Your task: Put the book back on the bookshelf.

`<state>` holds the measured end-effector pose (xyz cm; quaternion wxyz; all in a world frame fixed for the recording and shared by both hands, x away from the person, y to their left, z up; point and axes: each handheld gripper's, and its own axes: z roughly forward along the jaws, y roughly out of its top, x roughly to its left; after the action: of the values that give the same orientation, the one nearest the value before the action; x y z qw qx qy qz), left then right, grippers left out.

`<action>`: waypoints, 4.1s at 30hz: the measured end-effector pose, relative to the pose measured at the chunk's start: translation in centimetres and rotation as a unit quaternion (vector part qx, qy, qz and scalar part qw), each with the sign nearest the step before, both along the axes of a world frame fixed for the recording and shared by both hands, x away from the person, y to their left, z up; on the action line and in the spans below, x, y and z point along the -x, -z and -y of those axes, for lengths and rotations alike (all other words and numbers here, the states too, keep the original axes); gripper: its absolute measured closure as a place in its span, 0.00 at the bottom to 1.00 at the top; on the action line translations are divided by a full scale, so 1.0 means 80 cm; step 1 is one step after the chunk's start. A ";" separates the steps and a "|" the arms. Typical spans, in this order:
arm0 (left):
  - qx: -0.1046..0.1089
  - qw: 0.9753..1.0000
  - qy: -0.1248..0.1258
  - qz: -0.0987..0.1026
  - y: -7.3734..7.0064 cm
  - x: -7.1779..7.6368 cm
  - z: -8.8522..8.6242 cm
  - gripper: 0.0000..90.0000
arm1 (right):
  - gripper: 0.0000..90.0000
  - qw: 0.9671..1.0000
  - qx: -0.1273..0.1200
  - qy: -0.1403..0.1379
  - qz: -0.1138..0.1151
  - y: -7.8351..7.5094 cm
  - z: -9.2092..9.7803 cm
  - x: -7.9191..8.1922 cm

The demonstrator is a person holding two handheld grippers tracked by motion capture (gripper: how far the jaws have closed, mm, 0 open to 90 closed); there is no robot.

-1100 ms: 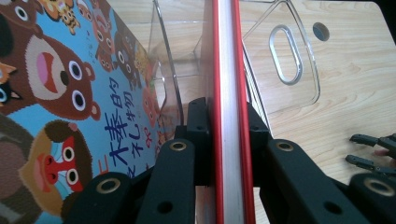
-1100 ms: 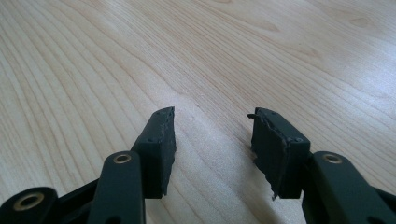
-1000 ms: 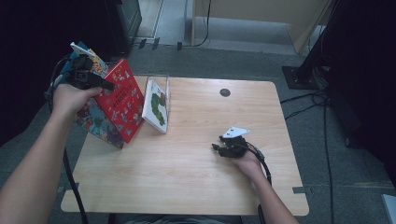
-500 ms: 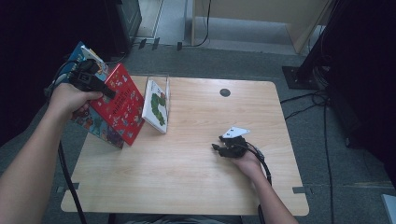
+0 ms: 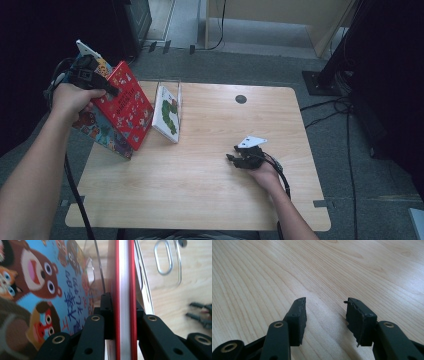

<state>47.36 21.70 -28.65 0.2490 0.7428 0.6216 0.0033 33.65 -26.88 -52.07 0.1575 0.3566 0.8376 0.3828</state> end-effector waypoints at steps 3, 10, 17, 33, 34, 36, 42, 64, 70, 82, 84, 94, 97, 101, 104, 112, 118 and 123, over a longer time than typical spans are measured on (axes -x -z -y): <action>0.007 1.000 -0.011 0.006 0.000 -0.007 0.000 0.89 | 0.56 1.000 0.004 -0.001 0.002 0.000 -0.001 0.001; 0.020 0.999 -0.029 0.017 0.000 -0.023 0.002 0.89 | 0.56 1.000 0.003 0.003 0.004 0.000 -0.002 0.002; 0.029 0.998 -0.047 0.033 0.004 -0.035 0.003 0.88 | 0.56 1.000 0.009 0.005 0.025 0.002 -0.002 0.009; 0.020 0.998 -0.039 0.041 0.013 -0.035 0.007 0.78 | 0.55 1.000 0.002 0.014 0.022 0.003 0.003 0.016; 0.014 0.999 -0.034 0.038 0.011 -0.035 0.006 0.75 | 0.55 1.000 0.003 0.013 0.022 0.003 0.003 0.016; 0.010 0.999 -0.028 0.035 0.009 -0.033 0.003 0.70 | 0.55 1.000 0.002 0.013 0.021 0.003 0.003 0.016; 0.022 0.999 -0.026 0.040 -0.003 -0.025 -0.011 0.63 | 0.52 1.000 -0.006 0.020 0.010 0.003 0.005 0.015; 0.034 0.997 0.016 0.074 -0.037 0.040 -0.003 0.51 | 0.41 1.000 -0.009 0.021 0.000 0.004 0.016 0.017; 0.034 0.996 0.036 0.075 -0.026 0.060 0.014 0.49 | 0.39 1.000 -0.009 0.011 -0.001 0.004 0.021 0.014; 0.033 0.992 0.082 0.088 0.028 0.098 0.057 0.48 | 0.35 1.000 -0.007 0.003 -0.003 0.004 0.022 0.011; 0.039 0.992 0.088 0.085 0.037 0.103 0.063 0.47 | 0.35 1.000 -0.007 0.003 -0.003 0.004 0.022 0.011; 0.080 0.989 0.116 0.055 0.090 0.126 0.092 0.46 | 0.35 1.000 -0.006 0.003 -0.003 0.004 0.022 0.011; 0.068 0.989 0.121 0.054 0.108 0.133 0.099 0.46 | 0.35 1.000 -0.007 0.003 -0.003 0.004 0.021 0.011; 0.062 0.989 0.124 0.047 0.136 0.140 0.105 0.46 | 0.34 1.000 -0.006 0.003 -0.003 0.004 0.022 0.011; 0.062 0.989 0.124 0.044 0.156 0.144 0.107 0.46 | 0.34 1.000 -0.006 0.003 -0.003 0.004 0.021 0.011; 0.044 0.988 0.143 0.040 0.203 0.160 0.124 0.45 | 0.34 1.000 -0.007 0.002 -0.004 0.004 0.022 0.011; 0.037 0.988 0.145 0.042 0.232 0.168 0.126 0.45 | 0.33 1.000 -0.007 0.004 -0.004 0.004 0.023 0.011; 0.024 0.989 0.138 0.052 0.249 0.173 0.121 0.44 | 0.32 1.000 -0.006 0.006 -0.004 0.004 0.025 0.011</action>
<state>33.50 12.03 -48.61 0.2969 0.8142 0.4990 -0.0073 32.79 -28.87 -52.39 0.1539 0.3638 0.8340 0.3852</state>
